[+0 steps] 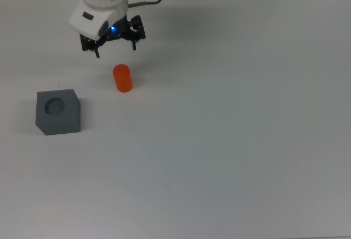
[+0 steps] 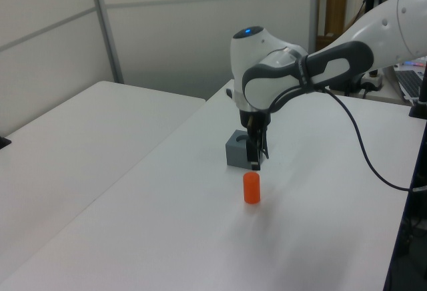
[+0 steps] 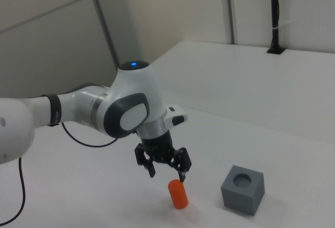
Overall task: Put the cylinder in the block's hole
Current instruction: 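Lower the open gripper over the orange cylinder, then close the gripper on the orange cylinder and lift it, then carry the cylinder over the grey block's hole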
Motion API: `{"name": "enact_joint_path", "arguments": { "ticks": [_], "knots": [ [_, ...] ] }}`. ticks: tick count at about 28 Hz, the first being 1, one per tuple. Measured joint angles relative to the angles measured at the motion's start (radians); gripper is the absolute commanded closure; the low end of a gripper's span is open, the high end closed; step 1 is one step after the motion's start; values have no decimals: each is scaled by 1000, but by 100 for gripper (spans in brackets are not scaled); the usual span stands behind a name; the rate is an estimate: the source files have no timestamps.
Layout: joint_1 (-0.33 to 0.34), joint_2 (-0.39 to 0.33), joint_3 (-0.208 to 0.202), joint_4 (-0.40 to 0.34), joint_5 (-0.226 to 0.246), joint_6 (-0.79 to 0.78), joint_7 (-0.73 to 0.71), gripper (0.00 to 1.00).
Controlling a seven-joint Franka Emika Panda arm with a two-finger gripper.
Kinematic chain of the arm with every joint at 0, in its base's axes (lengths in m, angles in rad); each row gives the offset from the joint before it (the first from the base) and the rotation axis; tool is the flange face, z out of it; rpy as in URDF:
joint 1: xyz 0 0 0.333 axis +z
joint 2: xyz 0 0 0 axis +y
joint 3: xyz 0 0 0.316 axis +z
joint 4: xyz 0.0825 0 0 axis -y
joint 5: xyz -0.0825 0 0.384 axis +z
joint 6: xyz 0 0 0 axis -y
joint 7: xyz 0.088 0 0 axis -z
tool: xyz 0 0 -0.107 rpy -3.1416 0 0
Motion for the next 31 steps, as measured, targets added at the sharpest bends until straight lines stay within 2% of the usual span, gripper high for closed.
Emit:
{"name": "enact_joint_path", "arguments": {
  "ticks": [9, 10, 11, 12, 13, 14, 17, 20, 22, 23, 31],
  "knots": [
    [12, 107, 0, -1, -2, 100, -1, 1],
    [14, 116, 0, 0, -4, 106, -1, 6],
    [17, 124, 1, 0, -9, 110, -1, 16],
    [19, 131, 1, 0, -15, 112, 0, 37],
    [21, 137, 1, 1, -22, 114, -1, 53],
    [22, 140, 1, 2, -27, 114, 0, 64],
    [24, 144, 1, 3, -33, 114, 0, 78],
    [26, 143, 2, 7, -33, 114, 0, 89],
    [26, 143, 2, 11, -33, 114, 0, 90],
    [26, 143, 3, 13, -33, 114, 0, 95],
    [23, 140, -2, 78, -32, 114, 4, 97]
  ]
}}
